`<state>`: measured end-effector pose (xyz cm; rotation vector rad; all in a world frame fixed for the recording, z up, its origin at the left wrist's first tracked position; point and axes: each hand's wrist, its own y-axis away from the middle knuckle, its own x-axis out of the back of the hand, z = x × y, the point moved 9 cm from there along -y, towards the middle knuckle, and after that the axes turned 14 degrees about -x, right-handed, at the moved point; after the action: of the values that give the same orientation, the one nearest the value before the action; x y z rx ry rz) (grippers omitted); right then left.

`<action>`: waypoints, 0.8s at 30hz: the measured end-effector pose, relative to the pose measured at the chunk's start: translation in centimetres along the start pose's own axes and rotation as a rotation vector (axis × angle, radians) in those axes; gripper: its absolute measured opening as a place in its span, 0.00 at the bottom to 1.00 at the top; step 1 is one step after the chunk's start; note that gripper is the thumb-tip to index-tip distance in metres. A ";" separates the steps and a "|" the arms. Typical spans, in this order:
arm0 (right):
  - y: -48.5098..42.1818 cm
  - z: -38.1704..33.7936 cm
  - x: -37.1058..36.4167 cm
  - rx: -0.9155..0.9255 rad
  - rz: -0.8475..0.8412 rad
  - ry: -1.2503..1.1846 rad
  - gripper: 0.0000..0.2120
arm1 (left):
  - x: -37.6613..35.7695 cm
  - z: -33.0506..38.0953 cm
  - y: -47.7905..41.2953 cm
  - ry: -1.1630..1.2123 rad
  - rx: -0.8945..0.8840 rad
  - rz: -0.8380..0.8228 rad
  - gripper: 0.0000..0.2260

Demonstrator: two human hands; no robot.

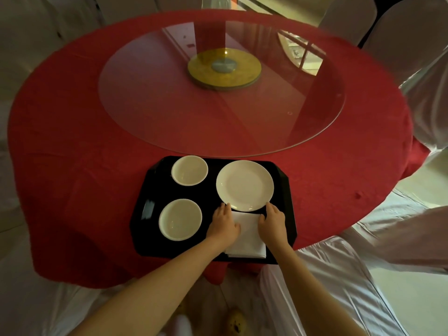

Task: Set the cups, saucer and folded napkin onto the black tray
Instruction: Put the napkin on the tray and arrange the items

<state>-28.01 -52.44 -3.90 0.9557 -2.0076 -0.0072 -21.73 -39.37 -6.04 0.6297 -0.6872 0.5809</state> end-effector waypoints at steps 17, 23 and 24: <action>0.3 0.6 -0.4 0.044 -0.013 0.195 0.24 | 0.3 -0.5 -0.3 -0.106 -0.027 0.057 0.26; 2.1 1.7 -0.4 0.009 0.029 0.093 0.21 | -1.1 -0.3 1.7 -0.147 -0.093 0.073 0.29; 2.5 1.8 -0.8 0.012 0.023 0.100 0.21 | -1.4 -0.4 2.0 -0.161 -0.106 0.073 0.29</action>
<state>-30.62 -50.79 -4.65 0.9232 -1.9286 0.0642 -23.79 -38.08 -6.64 0.5583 -0.8895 0.5612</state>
